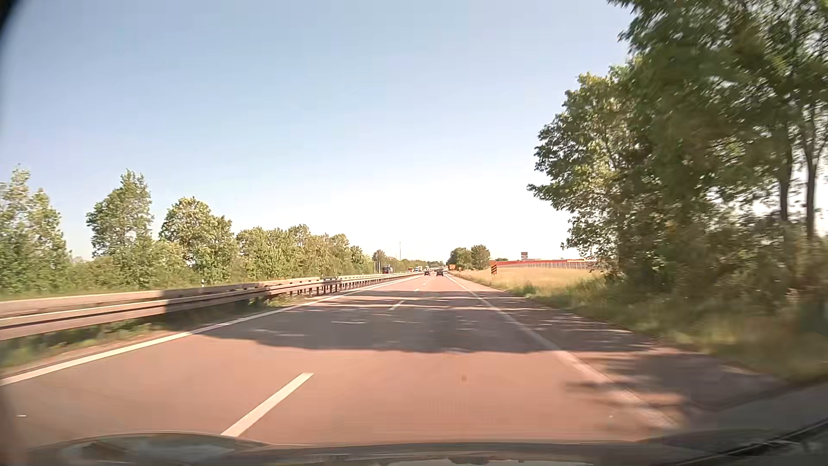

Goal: Follow the waypoints while adhering to traffic rules and regulations

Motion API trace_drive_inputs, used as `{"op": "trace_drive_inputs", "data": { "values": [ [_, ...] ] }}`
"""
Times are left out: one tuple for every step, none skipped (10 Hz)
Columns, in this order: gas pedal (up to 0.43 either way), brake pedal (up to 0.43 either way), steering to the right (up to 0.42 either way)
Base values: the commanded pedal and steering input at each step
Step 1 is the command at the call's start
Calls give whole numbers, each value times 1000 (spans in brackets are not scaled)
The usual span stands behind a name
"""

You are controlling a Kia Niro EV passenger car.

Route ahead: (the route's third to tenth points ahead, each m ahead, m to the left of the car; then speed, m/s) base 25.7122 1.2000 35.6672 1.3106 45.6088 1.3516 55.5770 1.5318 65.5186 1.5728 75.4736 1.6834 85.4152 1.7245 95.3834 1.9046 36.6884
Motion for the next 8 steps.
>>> {"op": "trace_drive_inputs", "data": {
  "values": [
    [299, 12, 0],
    [299, 12, 0],
    [299, 12, -1],
    [299, 12, -1],
    [287, 12, -1],
    [287, 12, -2],
    [280, 12, -1],
    [268, 12, -2]
  ]
}}
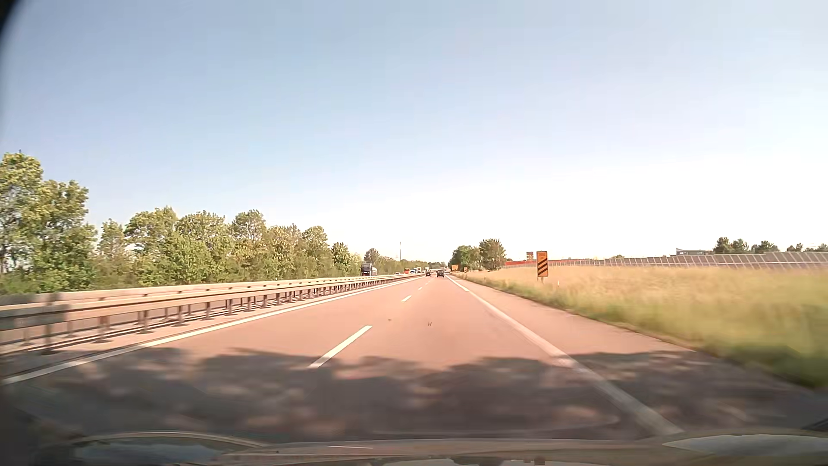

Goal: Follow the waypoints while adhering to traffic rules and regulations

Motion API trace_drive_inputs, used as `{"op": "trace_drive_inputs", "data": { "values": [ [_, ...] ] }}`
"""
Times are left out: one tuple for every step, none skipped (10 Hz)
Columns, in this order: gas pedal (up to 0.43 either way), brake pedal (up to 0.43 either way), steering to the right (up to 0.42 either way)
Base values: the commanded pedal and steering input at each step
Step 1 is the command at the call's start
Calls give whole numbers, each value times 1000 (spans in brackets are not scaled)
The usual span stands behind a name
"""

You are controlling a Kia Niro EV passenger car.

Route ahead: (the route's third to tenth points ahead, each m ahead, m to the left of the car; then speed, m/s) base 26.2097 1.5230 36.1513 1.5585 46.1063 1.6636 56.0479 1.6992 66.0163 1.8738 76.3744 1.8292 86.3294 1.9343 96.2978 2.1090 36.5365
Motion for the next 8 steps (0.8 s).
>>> {"op": "trace_drive_inputs", "data": {
  "values": [
    [248, 12, -2],
    [228, 12, -2],
    [220, 12, -1],
    [197, 12, -1],
    [177, 12, -1],
    [157, 12, -1],
    [138, 12, 0],
    [118, 12, 0]
  ]
}}
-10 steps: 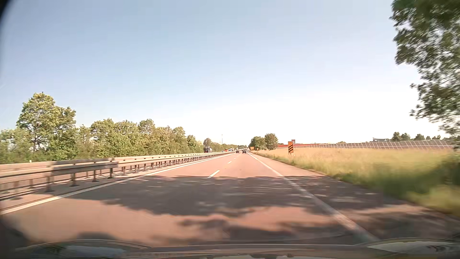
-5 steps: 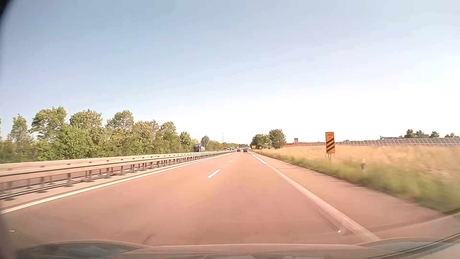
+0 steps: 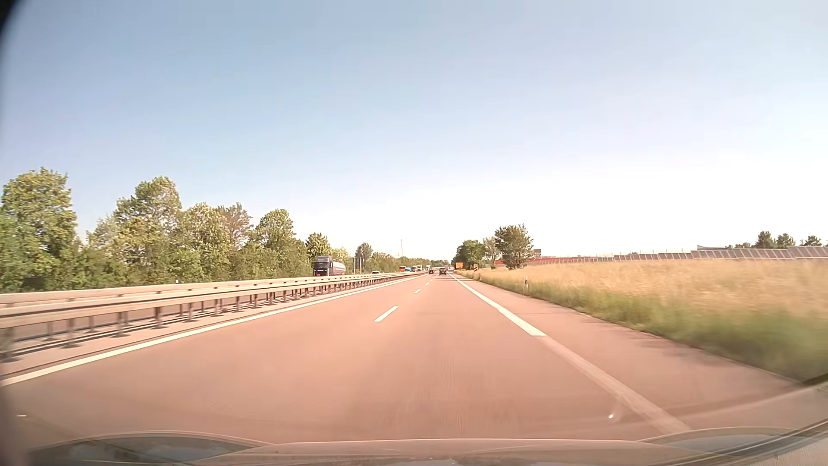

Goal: Follow the waypoints while adhering to traffic rules and regulations

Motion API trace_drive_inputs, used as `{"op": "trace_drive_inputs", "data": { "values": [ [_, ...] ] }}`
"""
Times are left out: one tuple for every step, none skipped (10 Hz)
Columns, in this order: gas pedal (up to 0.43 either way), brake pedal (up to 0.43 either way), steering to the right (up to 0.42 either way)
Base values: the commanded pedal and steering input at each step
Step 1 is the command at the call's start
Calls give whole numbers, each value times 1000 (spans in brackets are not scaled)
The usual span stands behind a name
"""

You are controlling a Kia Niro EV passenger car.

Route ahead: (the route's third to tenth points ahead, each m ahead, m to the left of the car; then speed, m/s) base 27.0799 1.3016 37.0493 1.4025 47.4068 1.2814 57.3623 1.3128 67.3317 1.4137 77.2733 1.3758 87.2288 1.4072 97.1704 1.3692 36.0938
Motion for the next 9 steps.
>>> {"op": "trace_drive_inputs", "data": {
  "values": [
    [98, 12, 0],
    [79, 12, 0],
    [79, 12, 0],
    [79, 12, 0],
    [67, 12, 1],
    [67, 12, 1],
    [67, 12, 1],
    [67, 12, 1],
    [67, 12, 1]
  ]
}}
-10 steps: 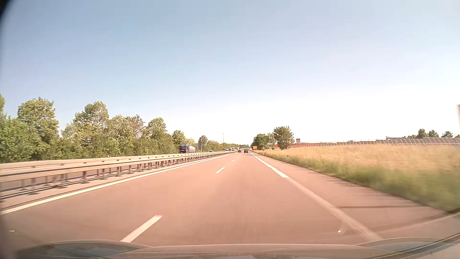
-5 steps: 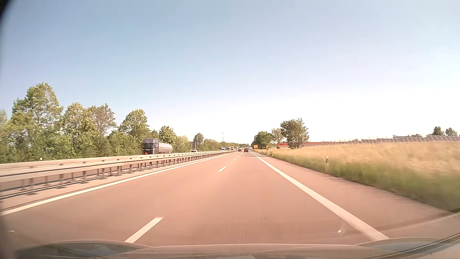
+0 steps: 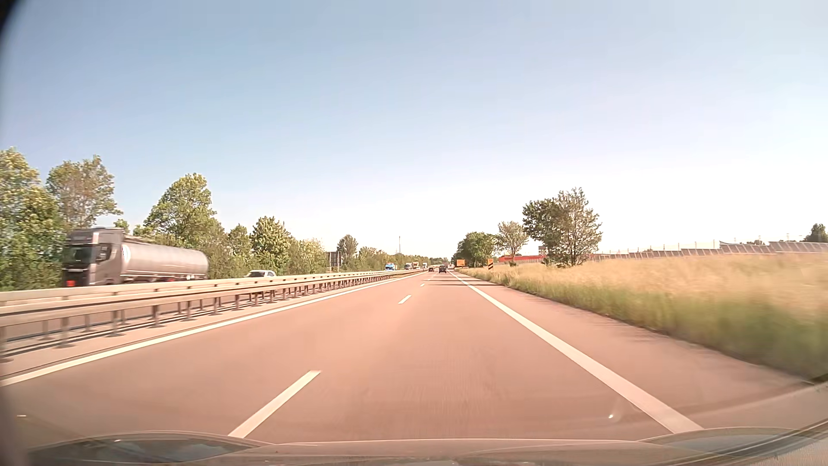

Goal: Follow the waypoints while adhering to traffic rules and regulations

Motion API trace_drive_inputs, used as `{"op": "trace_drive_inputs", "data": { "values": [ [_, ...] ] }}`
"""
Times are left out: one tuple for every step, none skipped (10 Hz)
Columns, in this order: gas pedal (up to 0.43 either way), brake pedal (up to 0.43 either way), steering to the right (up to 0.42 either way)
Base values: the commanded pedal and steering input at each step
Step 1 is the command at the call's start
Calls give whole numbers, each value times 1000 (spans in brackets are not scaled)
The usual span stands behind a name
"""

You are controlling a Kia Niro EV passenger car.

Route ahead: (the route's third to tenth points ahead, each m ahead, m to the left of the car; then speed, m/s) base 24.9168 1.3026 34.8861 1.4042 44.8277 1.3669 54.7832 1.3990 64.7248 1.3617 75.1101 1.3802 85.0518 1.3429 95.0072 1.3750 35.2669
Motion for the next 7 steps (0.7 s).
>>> {"op": "trace_drive_inputs", "data": {
  "values": [
    [79, 12, 1],
    [79, 12, 1],
    [79, 12, 1],
    [79, 12, 1],
    [79, 12, 1],
    [87, 12, 1],
    [87, 12, 1]
  ]
}}
